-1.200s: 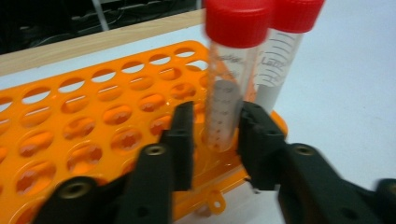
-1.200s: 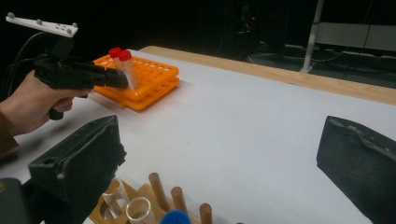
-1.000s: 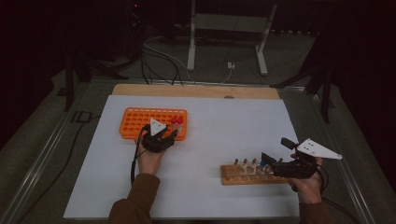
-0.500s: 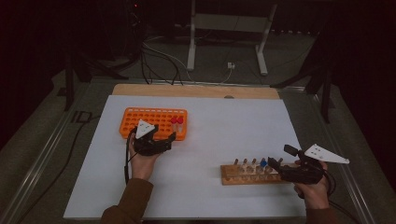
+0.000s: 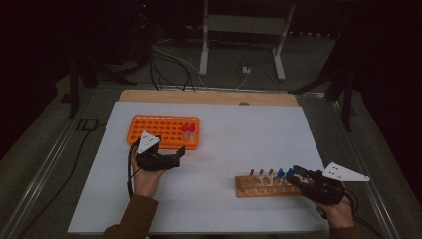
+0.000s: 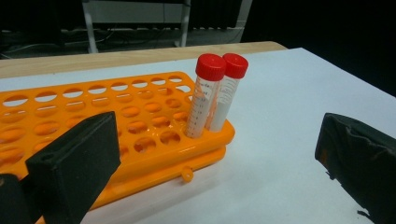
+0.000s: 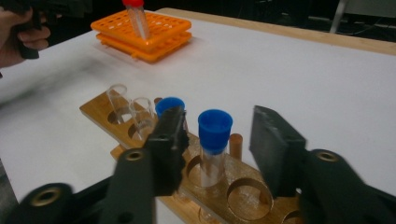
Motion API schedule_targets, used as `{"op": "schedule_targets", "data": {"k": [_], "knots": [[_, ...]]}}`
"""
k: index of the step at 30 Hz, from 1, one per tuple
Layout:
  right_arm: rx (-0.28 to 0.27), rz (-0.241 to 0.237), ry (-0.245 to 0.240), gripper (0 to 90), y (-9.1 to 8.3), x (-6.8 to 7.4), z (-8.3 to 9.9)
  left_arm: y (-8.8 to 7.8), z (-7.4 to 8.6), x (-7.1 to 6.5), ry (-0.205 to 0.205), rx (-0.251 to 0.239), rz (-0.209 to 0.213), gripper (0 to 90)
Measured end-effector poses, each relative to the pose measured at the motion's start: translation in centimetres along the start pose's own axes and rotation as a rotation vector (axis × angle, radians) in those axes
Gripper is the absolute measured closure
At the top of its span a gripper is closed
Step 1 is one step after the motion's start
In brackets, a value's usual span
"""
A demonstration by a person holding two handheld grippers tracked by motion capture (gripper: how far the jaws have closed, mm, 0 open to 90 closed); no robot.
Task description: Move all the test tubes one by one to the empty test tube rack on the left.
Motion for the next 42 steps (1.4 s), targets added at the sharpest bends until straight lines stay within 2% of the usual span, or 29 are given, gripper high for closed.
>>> {"op": "schedule_targets", "data": {"k": [4, 9, 17, 28, 42], "knots": [[0.027, -0.003, -0.029, 66.5, 0.5, 0.3, 0.4, -0.4, 0.2, 0.2, -0.010, -0.009, -0.001, 0.8], [0.059, 0.001, -0.043, 71.6, 1.1, 0.3, 0.9, -0.9, 0.2, 0.3, -0.011, -0.020, -0.002, 0.8], [0.063, 0.005, -0.051, 75.7, 1.2, 0.4, 0.9, -1.3, 0.4, 0.5, -0.021, -0.027, -0.006, 0.8], [0.010, -0.005, -0.032, 75.9, -0.1, 0.5, -0.4, -1.3, 0.6, 0.4, -0.016, -0.020, -0.009, 0.8], [-0.059, -0.016, -0.031, 76.0, -2.0, 0.5, -3.7, -1.0, 0.6, -0.1, -0.001, -0.015, 0.000, 0.8]]}}
Point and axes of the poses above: each handheld gripper's, and its own axes: y roughly forward along the jaws, z roughly out of its underside, x roughly to its left, the point moved 8 cm from there along y, roughly forward along the jaws, and after that the axes turned 6 degrees about x, right-handed, at the moved point
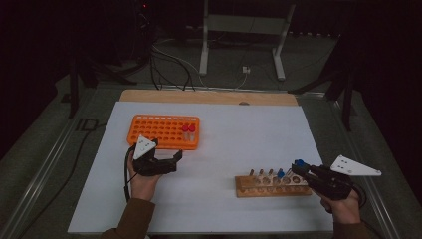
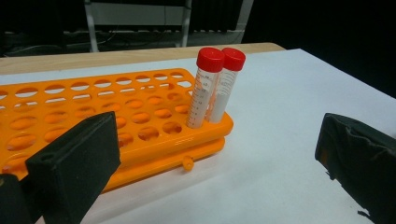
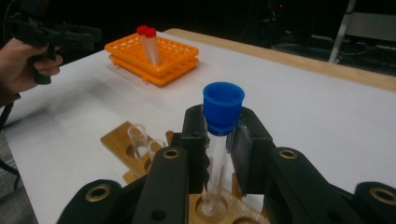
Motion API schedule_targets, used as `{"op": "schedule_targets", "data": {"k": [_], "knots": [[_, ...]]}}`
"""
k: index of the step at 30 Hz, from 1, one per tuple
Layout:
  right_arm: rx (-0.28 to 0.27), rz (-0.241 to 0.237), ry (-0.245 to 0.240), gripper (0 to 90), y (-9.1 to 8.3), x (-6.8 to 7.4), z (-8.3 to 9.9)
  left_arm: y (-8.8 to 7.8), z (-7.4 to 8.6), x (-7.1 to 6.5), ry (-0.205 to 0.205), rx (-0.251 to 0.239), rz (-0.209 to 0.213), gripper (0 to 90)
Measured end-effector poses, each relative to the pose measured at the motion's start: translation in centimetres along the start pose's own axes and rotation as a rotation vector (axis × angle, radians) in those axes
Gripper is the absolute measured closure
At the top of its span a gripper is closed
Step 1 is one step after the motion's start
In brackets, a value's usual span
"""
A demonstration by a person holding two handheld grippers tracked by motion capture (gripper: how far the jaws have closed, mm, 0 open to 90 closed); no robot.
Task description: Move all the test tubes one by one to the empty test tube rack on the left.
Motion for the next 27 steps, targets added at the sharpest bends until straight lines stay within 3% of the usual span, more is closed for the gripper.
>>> {"op": "schedule_targets", "data": {"k": [10, 19, 27], "knots": [[-0.028, 0.001, -0.023, 76.0, 0.2, 0.3, -2.6, 0.0, -0.8, -1.1, 0.022, -0.010, 0.025, 0.8], [-0.045, -0.005, -0.008, 75.9, 2.6, 0.9, -4.1, 0.1, -1.4, -2.6, 0.043, -0.020, 0.060, 0.8], [-0.042, -0.011, -0.001, 75.9, 4.7, 1.8, -5.2, 0.3, -2.2, -4.8, 0.084, -0.041, 0.113, 0.9]]}}
Point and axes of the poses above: each handheld gripper's, and its own axes: y roughly forward along the jaws, z roughly out of its underside, x roughly to its left, the point moved 8 cm from there along y, roughly forward along the jaws, and after that the axes turned 6 degrees about x, right-handed, at the moved point
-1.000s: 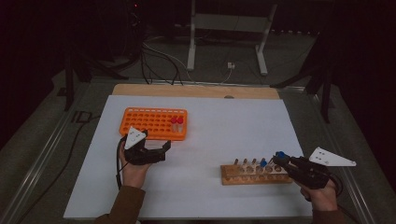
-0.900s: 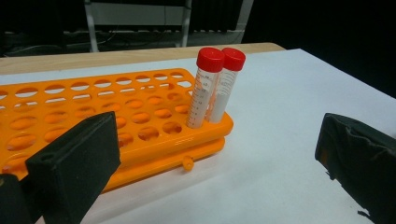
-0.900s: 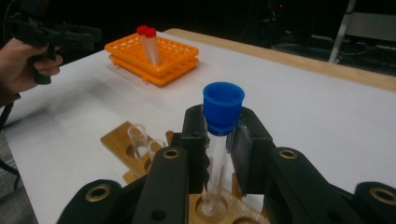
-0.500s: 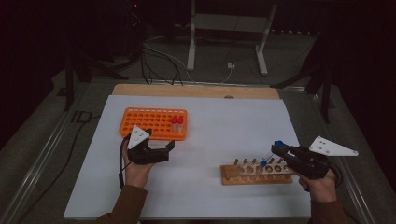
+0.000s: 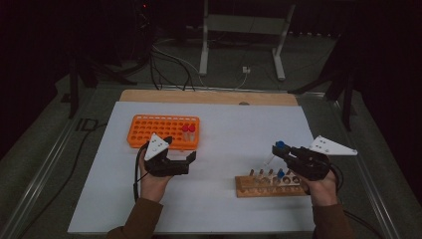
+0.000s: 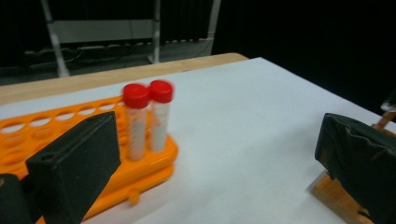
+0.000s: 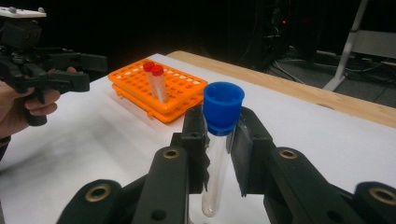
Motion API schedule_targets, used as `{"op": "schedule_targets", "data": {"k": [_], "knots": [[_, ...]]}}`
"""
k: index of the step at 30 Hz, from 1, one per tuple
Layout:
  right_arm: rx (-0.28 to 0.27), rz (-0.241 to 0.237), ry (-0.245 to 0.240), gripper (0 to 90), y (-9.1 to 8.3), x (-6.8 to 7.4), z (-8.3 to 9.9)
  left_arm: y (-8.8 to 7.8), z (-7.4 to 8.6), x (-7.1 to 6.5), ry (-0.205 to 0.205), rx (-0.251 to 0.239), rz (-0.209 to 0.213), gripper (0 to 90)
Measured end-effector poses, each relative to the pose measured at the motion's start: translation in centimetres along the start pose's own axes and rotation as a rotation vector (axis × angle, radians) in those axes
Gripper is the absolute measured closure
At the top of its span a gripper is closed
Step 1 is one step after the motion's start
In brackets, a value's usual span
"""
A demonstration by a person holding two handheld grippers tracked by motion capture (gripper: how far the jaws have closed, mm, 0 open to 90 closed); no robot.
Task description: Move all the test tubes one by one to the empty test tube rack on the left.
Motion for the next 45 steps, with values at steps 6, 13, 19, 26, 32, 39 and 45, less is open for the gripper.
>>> {"op": "schedule_targets", "data": {"k": [6, 13, 19, 26, 32, 39, 45], "knots": [[0.010, -0.008, -0.006, 75.9, 1.2, 0.7, -0.6, 0.5, -0.7, -1.7, 0.044, -0.012, 0.034, 0.9], [0.025, -0.021, -0.010, 75.9, 2.3, 1.5, -1.0, 1.1, -1.4, -3.7, 0.078, -0.013, 0.076, 0.9], [0.033, -0.038, -0.017, 75.9, 3.2, 2.3, -1.4, 1.8, -1.9, -5.3, 0.082, 0.007, 0.109, 0.9], [0.044, -0.061, -0.030, 75.9, 4.1, 3.4, -1.7, 2.6, -2.2, -7.2, 0.117, 0.022, 0.145, 2.5], [0.050, -0.075, -0.035, 75.9, 4.9, 4.0, -1.8, 3.2, -2.4, -8.7, 0.139, 0.033, 0.183, 4.6], [0.055, -0.092, -0.047, 75.9, 5.6, 4.9, -2.0, 4.0, -2.1, -10.3, 0.166, 0.066, 0.232, 8.1], [0.063, -0.112, -0.055, 75.9, 6.1, 5.7, -1.9, 4.6, -2.0, -11.3, 0.188, 0.081, 0.231, 12.5]]}}
Point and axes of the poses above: each handheld gripper's, and its own axes: y roughly forward along the jaws, z roughly out of its underside, x roughly to its left, the point moved 8 cm from there along y, roughly forward along the jaws, and after that the axes turned 6 degrees about x, right-handed, at the moved point
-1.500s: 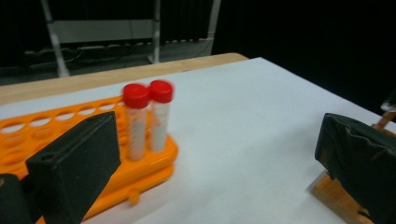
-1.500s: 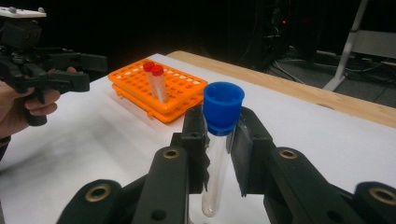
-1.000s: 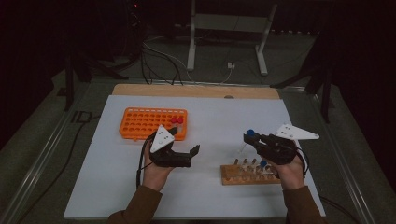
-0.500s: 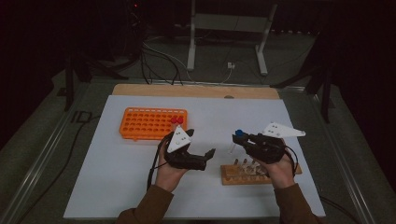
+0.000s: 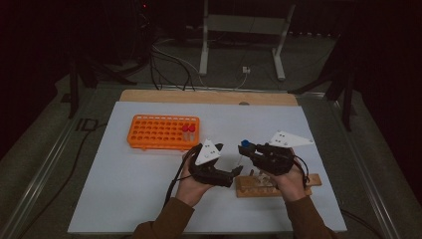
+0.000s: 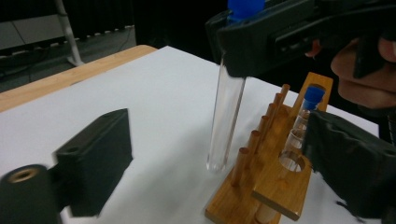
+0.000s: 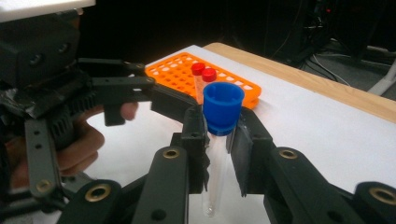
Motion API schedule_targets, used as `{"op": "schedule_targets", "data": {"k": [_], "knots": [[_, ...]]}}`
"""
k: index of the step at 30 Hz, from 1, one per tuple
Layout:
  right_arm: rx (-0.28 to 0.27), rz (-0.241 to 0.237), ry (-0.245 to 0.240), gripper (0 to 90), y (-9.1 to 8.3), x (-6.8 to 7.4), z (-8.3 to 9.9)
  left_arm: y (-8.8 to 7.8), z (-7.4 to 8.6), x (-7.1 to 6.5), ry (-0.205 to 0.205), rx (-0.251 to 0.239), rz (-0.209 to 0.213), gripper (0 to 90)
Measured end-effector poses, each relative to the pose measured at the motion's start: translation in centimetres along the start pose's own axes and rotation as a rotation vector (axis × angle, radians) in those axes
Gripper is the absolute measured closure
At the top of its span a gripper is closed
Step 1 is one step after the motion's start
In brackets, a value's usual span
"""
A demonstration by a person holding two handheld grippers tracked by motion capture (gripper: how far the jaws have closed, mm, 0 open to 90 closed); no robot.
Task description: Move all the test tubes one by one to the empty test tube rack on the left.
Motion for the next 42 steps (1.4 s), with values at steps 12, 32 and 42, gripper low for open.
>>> {"op": "schedule_targets", "data": {"k": [12, 32, 42], "knots": [[0.010, -0.025, -0.005, 75.9, 0.5, 0.8, 0.5, 0.4, -0.1, -0.6, 0.024, -0.007, 0.018, 57.8], [-0.019, -0.047, -0.007, 38.3, -0.5, 0.6, 0.6, 0.1, 0.3, 0.3, 0.005, 0.002, 0.016, 77.3], [-0.045, 0.077, 0.020, 12.6, -2.9, -1.8, 2.0, -1.4, 0.5, 2.2, -0.028, -0.015, -0.025, 77.3]]}}
Point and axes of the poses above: each handheld gripper's, and its own axes: y roughly forward along the jaws, z roughly out of its underside, x roughly to its left, the point moved 8 cm from there along y, roughly forward along the jaws, and after that the axes turned 6 degrees about x, right-handed, at the moved point
